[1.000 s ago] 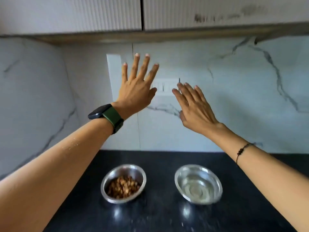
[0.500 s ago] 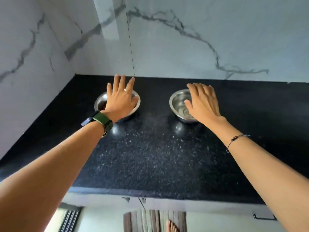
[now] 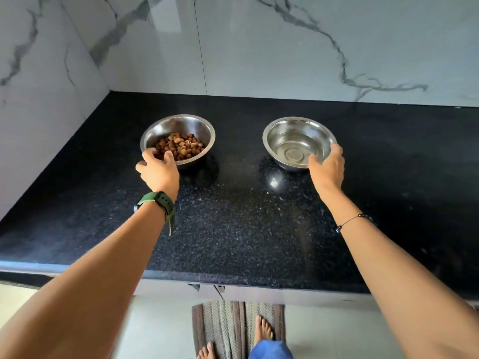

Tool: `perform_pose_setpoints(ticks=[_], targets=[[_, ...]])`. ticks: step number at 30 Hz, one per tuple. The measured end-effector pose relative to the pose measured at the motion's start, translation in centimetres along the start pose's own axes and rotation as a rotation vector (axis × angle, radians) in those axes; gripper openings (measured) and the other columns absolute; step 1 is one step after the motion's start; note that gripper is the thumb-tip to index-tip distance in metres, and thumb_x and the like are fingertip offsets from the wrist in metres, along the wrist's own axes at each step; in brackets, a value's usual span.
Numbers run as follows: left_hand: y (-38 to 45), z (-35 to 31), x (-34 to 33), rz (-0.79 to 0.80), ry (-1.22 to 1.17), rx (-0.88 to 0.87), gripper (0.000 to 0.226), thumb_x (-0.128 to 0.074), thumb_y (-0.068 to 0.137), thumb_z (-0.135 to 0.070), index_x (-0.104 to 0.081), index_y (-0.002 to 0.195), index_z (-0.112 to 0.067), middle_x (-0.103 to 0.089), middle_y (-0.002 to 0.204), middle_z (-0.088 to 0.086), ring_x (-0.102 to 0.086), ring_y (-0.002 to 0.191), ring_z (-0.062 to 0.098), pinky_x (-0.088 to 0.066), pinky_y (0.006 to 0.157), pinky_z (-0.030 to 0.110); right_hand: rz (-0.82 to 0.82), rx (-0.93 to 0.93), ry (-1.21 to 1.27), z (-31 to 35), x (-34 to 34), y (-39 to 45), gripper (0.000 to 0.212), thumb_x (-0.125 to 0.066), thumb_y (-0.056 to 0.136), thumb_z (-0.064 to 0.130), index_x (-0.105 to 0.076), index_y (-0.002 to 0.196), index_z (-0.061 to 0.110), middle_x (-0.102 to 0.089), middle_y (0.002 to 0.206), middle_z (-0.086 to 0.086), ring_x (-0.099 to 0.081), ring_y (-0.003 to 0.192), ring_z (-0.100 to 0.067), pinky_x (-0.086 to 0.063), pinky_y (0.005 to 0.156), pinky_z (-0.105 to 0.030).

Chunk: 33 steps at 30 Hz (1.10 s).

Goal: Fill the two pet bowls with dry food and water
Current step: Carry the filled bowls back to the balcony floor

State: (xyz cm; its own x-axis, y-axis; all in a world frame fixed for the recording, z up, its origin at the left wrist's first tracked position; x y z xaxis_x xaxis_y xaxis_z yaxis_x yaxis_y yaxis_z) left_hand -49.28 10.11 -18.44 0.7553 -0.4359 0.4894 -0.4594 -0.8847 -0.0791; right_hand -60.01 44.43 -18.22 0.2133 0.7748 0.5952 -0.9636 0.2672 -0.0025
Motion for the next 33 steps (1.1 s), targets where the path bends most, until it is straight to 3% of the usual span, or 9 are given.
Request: perform_pose_setpoints(ticks=[2,5,9,13,18,24,28,33], targets=[[0.2,-0.1,-0.3,0.010,-0.173,0.103,0.057,-0.049,0.090,-0.017,-0.028,0.142,-0.027,-0.036,0.137,0.016,-0.054,0.104,0.032,-0.050,0.087,0.040,0.020,-0.093,0.213,-0.1,-0.6,0.1,0.066,-0.056,0.088,0.018,-0.019,0.143,0.020,-0.040,0.139,-0.016,-0.056,0.111,-0.035,-0.057,0.078,-0.045],[0.6,0.2,-1.2,0.048,-0.472,0.333,0.076,-0.047,0.086,-0.003,-0.008,0.147,-0.029,-0.042,0.137,0.013,-0.060,0.103,0.030,-0.056,0.063,0.035,0.085,-0.293,0.431,-0.5,-1.5,0.0,0.068,-0.054,0.088,0.010,-0.016,0.143,0.023,-0.047,0.130,-0.018,-0.064,0.098,-0.032,-0.058,0.051,-0.030],[0.4,0.3,-2.1,0.197,-0.671,0.525,0.050,-0.044,0.087,0.003,-0.033,0.134,-0.011,-0.039,0.136,0.014,-0.051,0.107,0.028,-0.052,0.051,0.032,0.169,-0.476,0.685,-0.5,-1.7,0.2,0.060,-0.052,0.082,-0.006,-0.034,0.135,0.019,-0.051,0.114,-0.013,-0.066,0.093,-0.033,-0.060,0.062,-0.036],[0.8,0.2,-2.1,0.290,-0.720,0.531,0.059,-0.037,0.084,0.012,-0.033,0.135,-0.016,-0.034,0.137,0.017,-0.048,0.114,0.041,-0.057,0.054,0.039,0.278,-0.545,0.808,0.0,-1.4,0.9,0.076,-0.049,0.077,-0.019,-0.035,0.139,0.024,-0.040,0.133,-0.012,-0.055,0.108,-0.033,-0.060,0.062,-0.042],[0.8,0.6,-1.7,0.348,-0.739,0.518,0.064,-0.033,0.083,0.015,-0.032,0.135,-0.022,-0.031,0.139,0.018,-0.044,0.118,0.048,-0.059,0.054,0.047,0.374,-0.588,0.803,0.3,-1.4,1.4,0.077,-0.048,0.076,-0.021,-0.037,0.136,0.026,-0.035,0.129,-0.010,-0.050,0.115,-0.039,-0.060,0.057,-0.042],[-0.5,0.6,-0.7,0.405,-0.892,0.558,0.069,-0.032,0.082,0.016,-0.029,0.137,-0.025,-0.028,0.140,0.023,-0.040,0.120,0.056,-0.056,0.064,0.056,0.474,-0.652,0.831,0.6,-2.1,1.7,0.072,-0.044,0.076,-0.020,-0.039,0.136,0.020,-0.043,0.128,-0.024,-0.049,0.115,-0.050,-0.058,0.053,-0.044],[-2.5,1.2,1.2,0.364,-1.030,0.577,0.068,-0.029,0.084,0.016,-0.027,0.139,-0.024,-0.027,0.142,0.025,-0.038,0.122,0.057,-0.052,0.075,0.058,0.570,-0.605,0.810,2.2,-3.1,0.8,0.074,-0.041,0.076,-0.021,-0.038,0.137,0.021,-0.043,0.129,-0.025,-0.050,0.115,-0.047,-0.059,0.054,-0.045],[-4.2,4.1,5.5,0.257,-1.128,0.547,0.060,-0.031,0.084,0.014,-0.030,0.135,-0.018,-0.032,0.139,0.027,-0.044,0.117,0.054,-0.056,0.061,0.055,0.743,-0.520,0.775,5.2,-4.9,-2.1,0.077,-0.039,0.077,-0.021,-0.036,0.138,0.026,-0.045,0.127,-0.023,-0.054,0.111,-0.044,-0.059,0.055,-0.042]])
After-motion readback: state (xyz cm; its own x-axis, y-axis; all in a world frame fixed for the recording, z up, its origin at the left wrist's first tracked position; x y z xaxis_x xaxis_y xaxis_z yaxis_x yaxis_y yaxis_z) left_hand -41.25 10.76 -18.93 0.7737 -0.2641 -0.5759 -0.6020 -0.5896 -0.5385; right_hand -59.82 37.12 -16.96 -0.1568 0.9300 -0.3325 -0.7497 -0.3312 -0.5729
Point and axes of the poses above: each hand's wrist, its own y-axis towards the middle knuckle, its own x-axis out of the back of the hand, z = x × y, the point moved 5 cm from there along y, towards the middle knuckle
